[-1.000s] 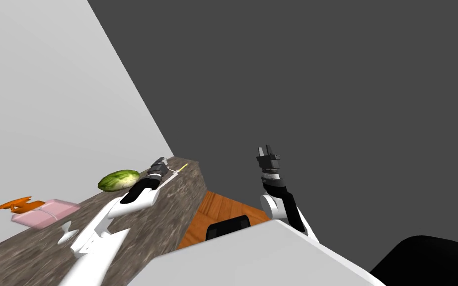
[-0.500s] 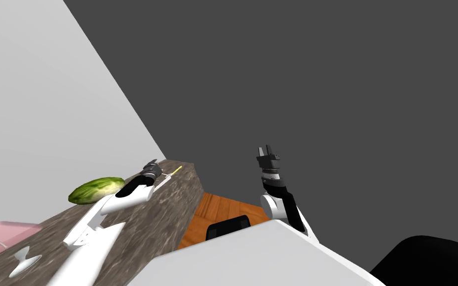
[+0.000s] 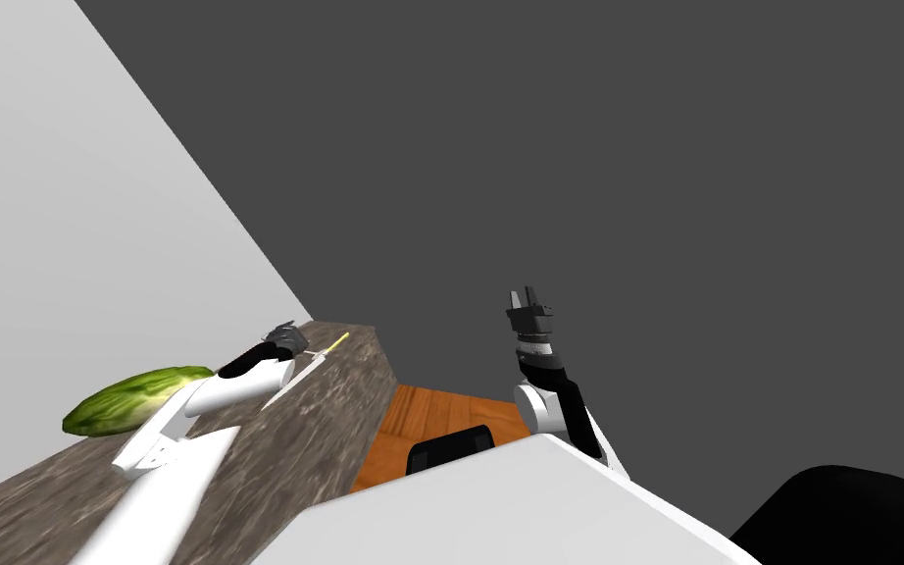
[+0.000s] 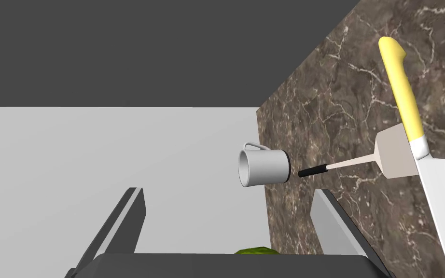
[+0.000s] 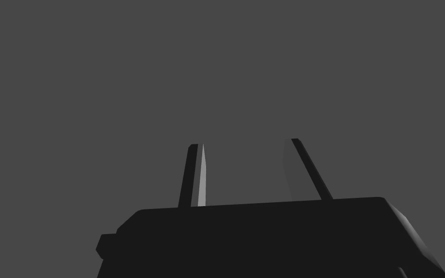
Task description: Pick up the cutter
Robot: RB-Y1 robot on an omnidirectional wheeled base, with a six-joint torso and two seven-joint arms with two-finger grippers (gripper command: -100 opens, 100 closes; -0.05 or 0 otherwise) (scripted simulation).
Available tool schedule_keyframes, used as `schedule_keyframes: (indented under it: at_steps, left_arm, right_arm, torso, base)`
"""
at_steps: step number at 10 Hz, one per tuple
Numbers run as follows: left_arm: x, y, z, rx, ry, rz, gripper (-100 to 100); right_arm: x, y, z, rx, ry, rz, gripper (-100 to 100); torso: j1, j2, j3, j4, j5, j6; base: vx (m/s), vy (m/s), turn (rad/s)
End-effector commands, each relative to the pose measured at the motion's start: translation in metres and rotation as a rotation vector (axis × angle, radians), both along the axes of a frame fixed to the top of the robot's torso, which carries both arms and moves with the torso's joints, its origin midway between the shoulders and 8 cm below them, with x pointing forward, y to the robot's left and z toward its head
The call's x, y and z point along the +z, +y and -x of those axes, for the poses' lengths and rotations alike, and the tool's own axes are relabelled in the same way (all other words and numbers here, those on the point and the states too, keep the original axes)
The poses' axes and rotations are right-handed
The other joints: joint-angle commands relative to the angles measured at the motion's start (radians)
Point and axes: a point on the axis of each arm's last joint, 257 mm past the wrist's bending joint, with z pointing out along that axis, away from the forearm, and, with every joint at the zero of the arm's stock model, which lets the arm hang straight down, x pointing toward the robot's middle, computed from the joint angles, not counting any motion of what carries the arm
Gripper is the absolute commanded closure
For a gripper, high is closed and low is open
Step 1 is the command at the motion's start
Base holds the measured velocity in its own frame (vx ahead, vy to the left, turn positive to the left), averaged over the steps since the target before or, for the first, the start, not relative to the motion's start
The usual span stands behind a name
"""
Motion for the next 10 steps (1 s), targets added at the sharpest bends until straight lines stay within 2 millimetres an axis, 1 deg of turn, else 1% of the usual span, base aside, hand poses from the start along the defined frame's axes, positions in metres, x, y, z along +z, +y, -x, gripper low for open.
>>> schedule_keyframes:
  at_steps: [1,2,3,4,5,6,7,8,9,10]
  left_arm:
    - [-0.012,0.007,0.006,0.024,0.034,0.025,-100]
    - [-0.014,0.029,0.011,0.076,0.04,0.075,-100]
    - [-0.02,0.031,0.014,0.088,0.063,0.088,-100]
    - [-0.023,0.031,0.016,0.093,0.073,0.094,-100]
    - [-0.025,0.051,0.022,0.144,0.077,0.147,-100]
    - [-0.035,0.052,0.027,0.16,0.107,0.165,-100]
    - [-0.036,0.052,0.027,0.161,0.111,0.167,-100]
    - [-0.033,0.067,0.033,0.208,0.11,0.22,-100]
    - [-0.049,0.07,0.04,0.229,0.147,0.243,-100]
    - [-0.044,0.083,0.045,0.269,0.134,0.292,-100]
  right_arm:
    - [0.0,0.0,0.0,0.0,0.0,0.0,0]
    - [0.0,0.0,0.0,0.0,0.0,0.0,0]
    - [0.0,0.0,0.0,0.0,0.0,0.0,0]
    - [0.0,0.0,0.0,0.0,0.0,0.0,0]
    - [0.0,0.0,0.0,0.0,0.0,0.0,0]
    - [0.0,0.0,0.0,0.0,0.0,0.0,0]
    - [0.0,0.0,0.0,0.0,0.0,0.0,0]
    - [0.0,0.0,0.0,0.0,0.0,0.0,0]
    - [0.0,0.0,0.0,0.0,0.0,0.0,0]
    - [0.0,0.0,0.0,0.0,0.0,0.0,0]
  torso:
    - [0.0,0.0,0.0,0.0,0.0,0.0]
    - [0.0,0.0,0.0,0.0,0.0,0.0]
    - [0.0,0.0,0.0,0.0,0.0,0.001]
    - [0.0,0.0,0.0,0.0,0.0,0.0]
    - [0.0,0.0,0.0,0.0,0.0,-0.001]
    - [0.0,0.0,0.0,0.0,0.0,0.0]
    - [0.0,0.0,0.0,0.0,0.0,0.0]
    - [0.0,0.0,0.0,0.0,0.0,0.0]
    - [0.0,-0.001,0.0,0.0,0.0,0.001]
    - [0.001,0.0,0.0,0.0,0.0,0.0]
  base:
    - [-0.005,0.007,0.001]
    - [-0.009,0.007,-0.225]
    - [-0.009,0.016,-0.139]
    - [-0.003,0.01,0.017]
    - [-0.004,0.013,-0.186]
    - [-0.006,0.023,-0.139]
    - [-0.006,0.014,0.004]
    - [-0.008,0.019,-0.21]
    - [-0.01,0.028,-0.134]
    - [-0.007,0.039,-0.159]
